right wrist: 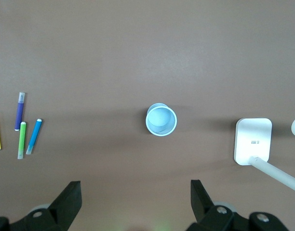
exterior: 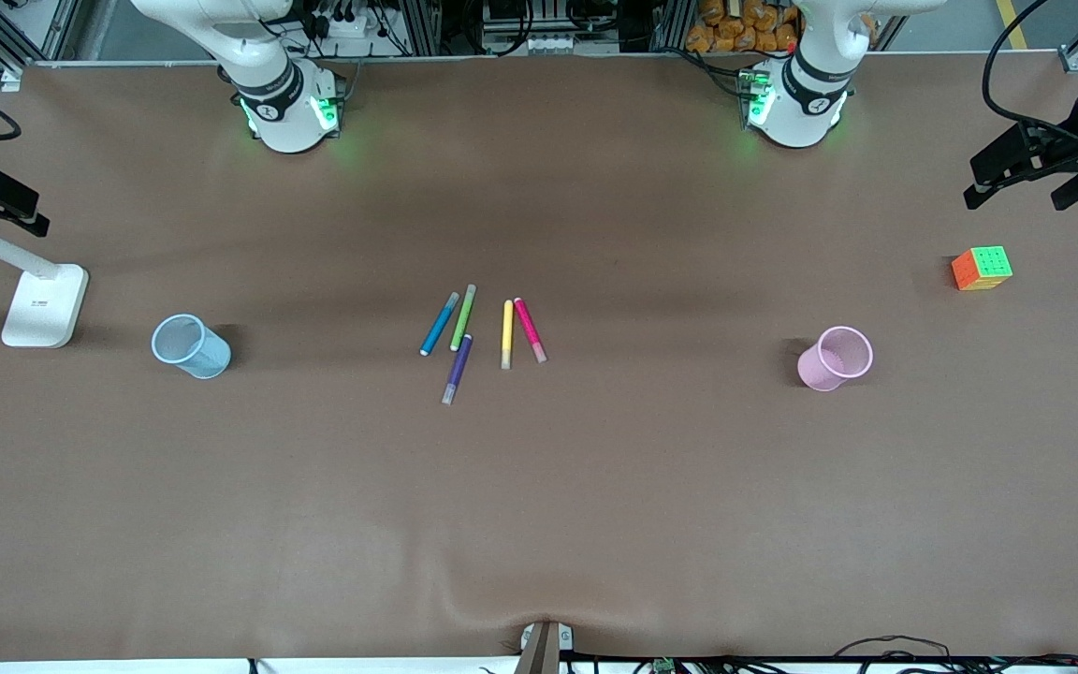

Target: Place pink and blue markers in matching cups

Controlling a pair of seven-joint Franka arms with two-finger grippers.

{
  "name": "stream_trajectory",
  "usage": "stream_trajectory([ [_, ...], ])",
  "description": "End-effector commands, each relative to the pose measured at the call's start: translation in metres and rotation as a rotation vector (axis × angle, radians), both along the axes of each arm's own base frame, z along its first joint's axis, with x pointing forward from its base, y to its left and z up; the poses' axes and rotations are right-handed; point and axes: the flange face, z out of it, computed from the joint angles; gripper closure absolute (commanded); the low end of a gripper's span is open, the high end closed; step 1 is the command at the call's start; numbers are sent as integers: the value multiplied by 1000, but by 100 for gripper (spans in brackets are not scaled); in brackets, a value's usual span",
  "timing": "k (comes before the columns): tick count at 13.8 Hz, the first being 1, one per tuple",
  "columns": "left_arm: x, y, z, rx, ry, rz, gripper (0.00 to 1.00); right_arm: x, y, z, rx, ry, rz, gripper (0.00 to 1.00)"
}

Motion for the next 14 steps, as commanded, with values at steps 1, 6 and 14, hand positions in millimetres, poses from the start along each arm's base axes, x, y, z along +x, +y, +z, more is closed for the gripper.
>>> stream_trajectory([
  [1, -4, -5, 0, 18, 7, 13, 0, 2, -2, 4, 15, 0, -17, 0],
  [6, -2, -9, -2, 19, 12, 10, 0, 12, 1, -15, 15, 35, -5, 0],
  [14, 12, -75, -37, 26, 70, 54, 0, 29, -18, -55, 5, 123, -31, 0],
])
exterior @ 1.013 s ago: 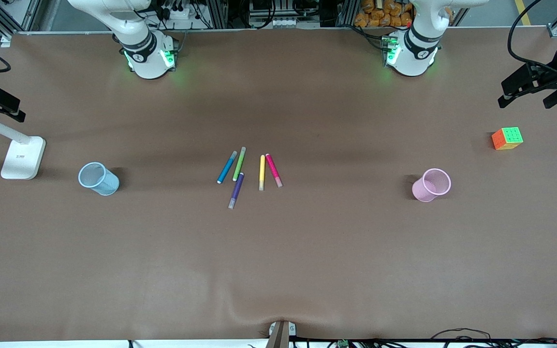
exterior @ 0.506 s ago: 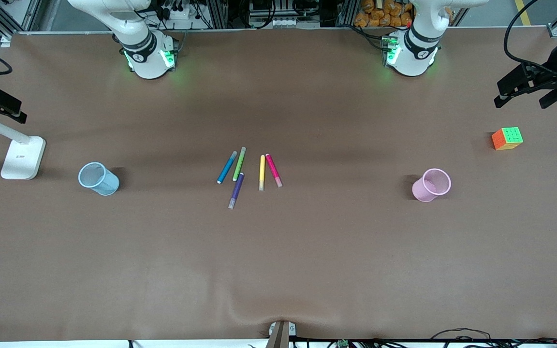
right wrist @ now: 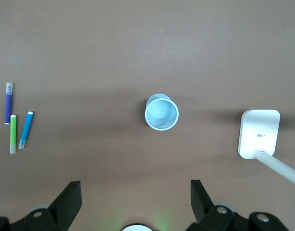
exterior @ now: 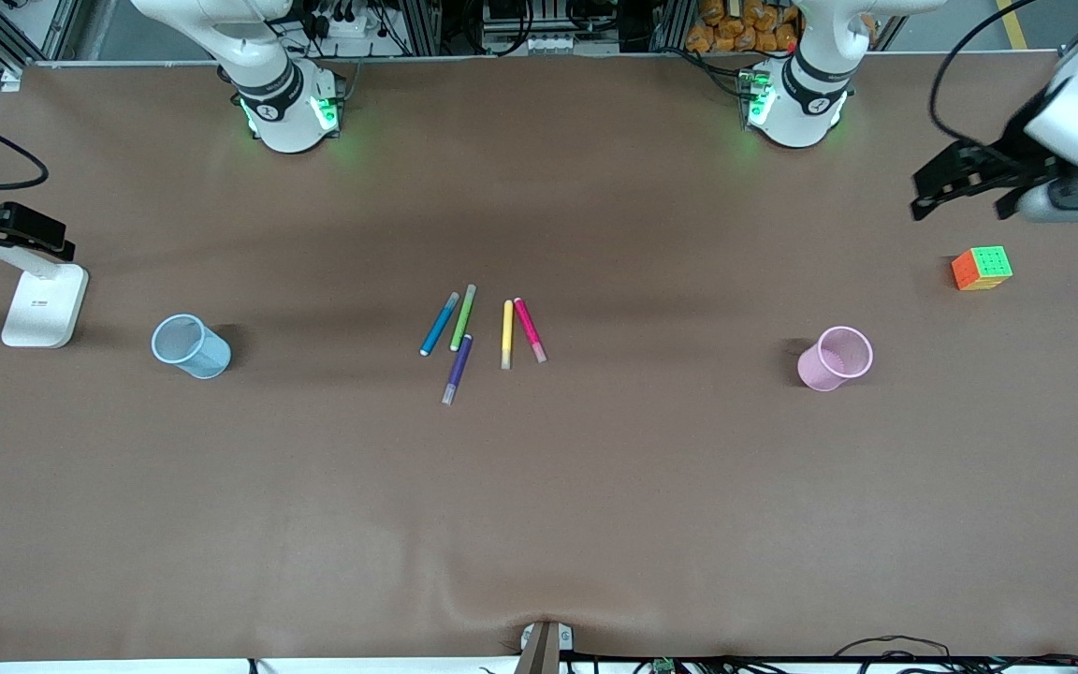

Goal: Place pink and blue markers in matching cups
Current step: 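Move the left gripper over the markers toward the pink marker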

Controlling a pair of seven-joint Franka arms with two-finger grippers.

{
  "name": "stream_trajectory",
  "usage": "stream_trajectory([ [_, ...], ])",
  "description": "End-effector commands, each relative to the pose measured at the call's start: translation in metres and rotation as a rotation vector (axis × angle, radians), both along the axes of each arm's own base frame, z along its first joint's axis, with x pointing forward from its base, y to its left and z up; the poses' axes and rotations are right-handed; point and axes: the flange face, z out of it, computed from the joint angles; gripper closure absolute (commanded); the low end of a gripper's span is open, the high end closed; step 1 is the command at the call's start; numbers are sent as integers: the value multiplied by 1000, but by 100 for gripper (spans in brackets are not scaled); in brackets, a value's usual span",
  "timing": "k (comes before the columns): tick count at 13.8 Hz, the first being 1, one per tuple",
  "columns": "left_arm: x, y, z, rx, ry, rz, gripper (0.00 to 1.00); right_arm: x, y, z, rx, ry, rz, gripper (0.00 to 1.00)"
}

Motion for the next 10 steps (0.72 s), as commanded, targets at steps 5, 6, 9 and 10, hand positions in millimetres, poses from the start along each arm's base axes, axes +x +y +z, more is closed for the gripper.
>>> stream_trajectory([
  [5, 17, -71, -47, 14, 51, 72, 0, 9, -6, -19, 17, 60, -23, 0],
  [6, 19, -80, -54, 13, 56, 79, 0, 9, -2, -19, 16, 58, -23, 0],
  [9, 27, -104, -81, 11, 81, 126, 0, 11, 9, -19, 15, 58, -4, 0],
  [10, 29, -119, -92, 10, 86, 130, 0, 11, 9, -19, 15, 58, -7, 0],
])
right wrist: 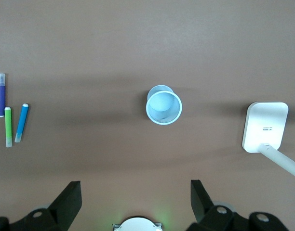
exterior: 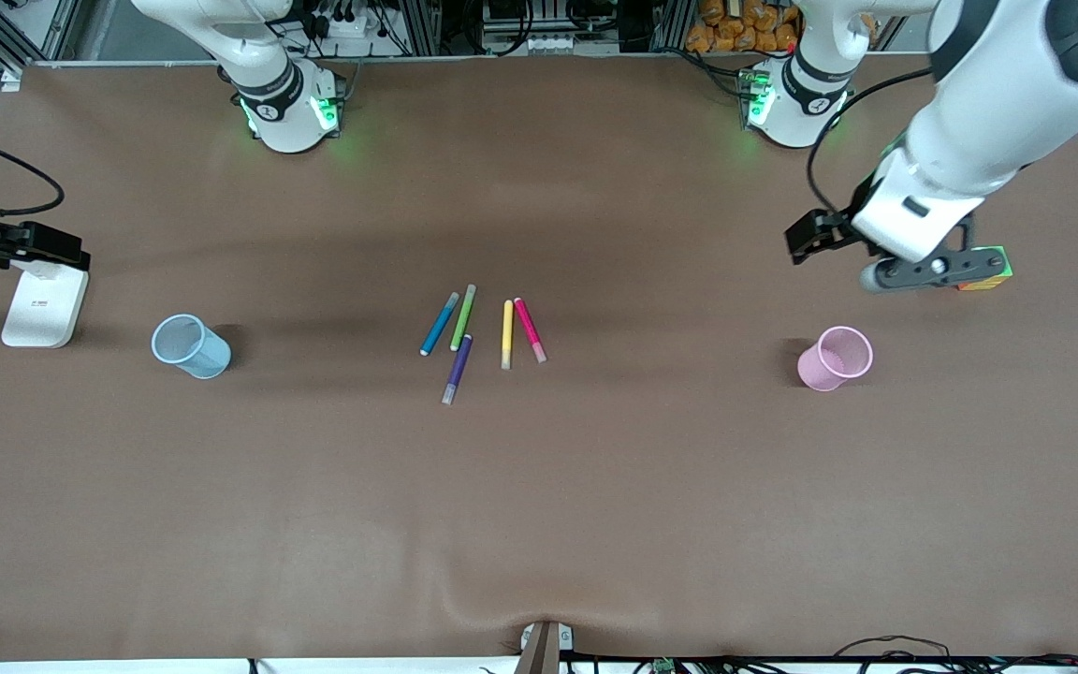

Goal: Place pink and blue markers in matching cups
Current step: 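Move the left gripper over the markers toward the pink marker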

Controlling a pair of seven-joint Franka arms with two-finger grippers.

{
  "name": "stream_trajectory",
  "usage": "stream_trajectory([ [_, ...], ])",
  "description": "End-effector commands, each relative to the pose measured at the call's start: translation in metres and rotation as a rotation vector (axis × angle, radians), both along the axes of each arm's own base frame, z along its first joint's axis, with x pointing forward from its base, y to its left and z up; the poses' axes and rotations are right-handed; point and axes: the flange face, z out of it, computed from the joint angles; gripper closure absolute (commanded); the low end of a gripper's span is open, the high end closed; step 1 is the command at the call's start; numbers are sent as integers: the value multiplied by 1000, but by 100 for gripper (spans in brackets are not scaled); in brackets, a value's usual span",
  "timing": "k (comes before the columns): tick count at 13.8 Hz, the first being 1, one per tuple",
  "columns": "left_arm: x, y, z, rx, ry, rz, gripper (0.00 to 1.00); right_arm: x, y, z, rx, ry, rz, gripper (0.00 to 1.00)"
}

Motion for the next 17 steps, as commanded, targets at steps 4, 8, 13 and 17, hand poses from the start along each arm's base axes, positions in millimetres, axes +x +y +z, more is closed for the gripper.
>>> stream_trajectory([
  [4, 12, -58, -61, 4, 53, 26, 0, 6, 6, -3, 41, 6, -18, 0],
  [8, 21, -91, -112, 14, 129, 134, 0, 14, 12, -12, 125, -7, -28, 0],
  [13, 24, -144, -159, -9, 146, 278, 0, 14, 41, -13, 123, 3, 23, 0],
  [17, 15, -189, -200, -27, 134, 350, 0, 14, 52, -12, 115, 6, 45, 0],
])
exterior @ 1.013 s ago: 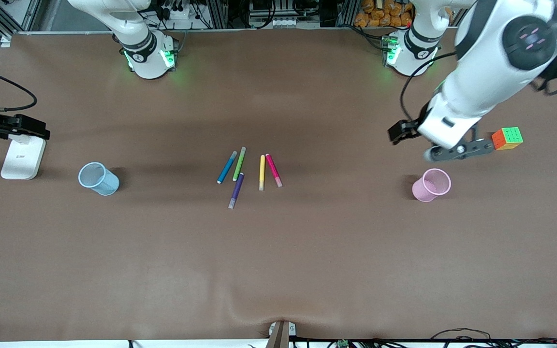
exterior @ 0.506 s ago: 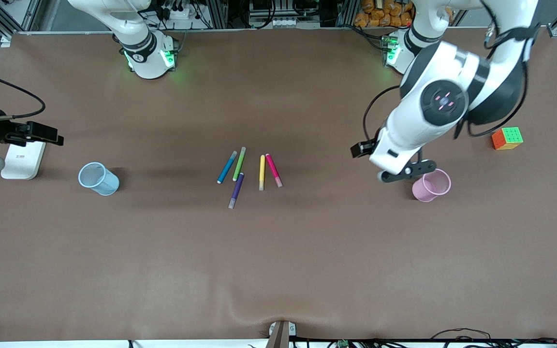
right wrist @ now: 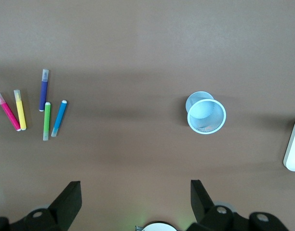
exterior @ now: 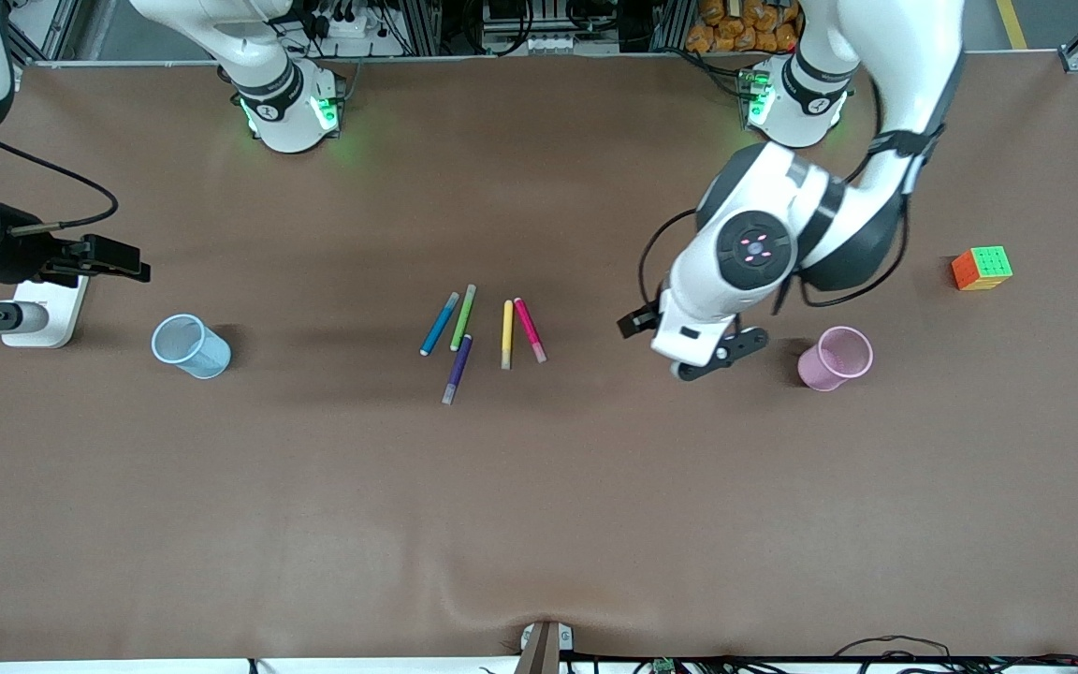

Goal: Place pink and blue markers in matching cups
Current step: 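Move the left gripper over the markers toward the pink marker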

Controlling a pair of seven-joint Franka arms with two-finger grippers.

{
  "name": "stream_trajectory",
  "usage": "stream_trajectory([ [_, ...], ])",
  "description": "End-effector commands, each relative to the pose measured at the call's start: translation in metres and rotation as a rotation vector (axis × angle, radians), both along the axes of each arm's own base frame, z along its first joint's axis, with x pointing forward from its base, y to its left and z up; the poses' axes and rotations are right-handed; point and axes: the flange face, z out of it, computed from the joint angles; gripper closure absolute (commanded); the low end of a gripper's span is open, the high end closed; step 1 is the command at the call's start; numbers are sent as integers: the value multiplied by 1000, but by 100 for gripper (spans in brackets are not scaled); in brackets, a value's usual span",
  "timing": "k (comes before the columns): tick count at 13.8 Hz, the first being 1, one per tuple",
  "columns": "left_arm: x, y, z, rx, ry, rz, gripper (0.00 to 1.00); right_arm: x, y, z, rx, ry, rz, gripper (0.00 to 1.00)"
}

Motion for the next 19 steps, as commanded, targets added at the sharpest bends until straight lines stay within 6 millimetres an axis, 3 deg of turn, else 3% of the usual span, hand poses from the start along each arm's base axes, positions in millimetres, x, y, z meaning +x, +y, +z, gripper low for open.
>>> stream_trajectory([
  [1, -4, -36, -19, -22, -12, 66, 0, 1, 7, 6, -1, -1, 0, 0],
  [6, -21, -93, -62, -21, -14, 116, 0, 8, 0, -7, -112, 11, 33, 0],
  [10, -34, -126, -96, -24, -54, 187, 0, 9, 1, -8, -109, 11, 21, 0],
  [13, -42, -137, -118, 3, -92, 183, 0, 8, 11, -10, -118, 21, -43, 0],
  [17, -58, -154, -141, 33, -123, 115, 0, 7, 48, -9, -55, 29, -159, 0],
  [19, -66, -162, -155, 57, -135, 79, 0, 9, 52, -12, -11, 33, -184, 0],
])
